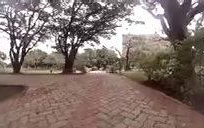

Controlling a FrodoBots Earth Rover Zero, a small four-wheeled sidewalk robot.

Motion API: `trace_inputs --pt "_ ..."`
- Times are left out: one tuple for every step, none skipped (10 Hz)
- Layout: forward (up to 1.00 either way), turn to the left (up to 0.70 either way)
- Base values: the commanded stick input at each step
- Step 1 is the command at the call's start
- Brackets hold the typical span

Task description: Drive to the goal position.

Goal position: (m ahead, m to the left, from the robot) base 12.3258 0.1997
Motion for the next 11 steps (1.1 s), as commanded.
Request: trace_inputs --pt "0.70 0.00" --pt "0.70 0.00" --pt "0.70 0.00" --pt "0.70 0.00" --pt "0.70 0.00" --pt "0.70 0.00" --pt "0.70 0.00" --pt "0.70 0.00" --pt "0.70 0.00" --pt "0.70 0.00" --pt "0.70 0.00"
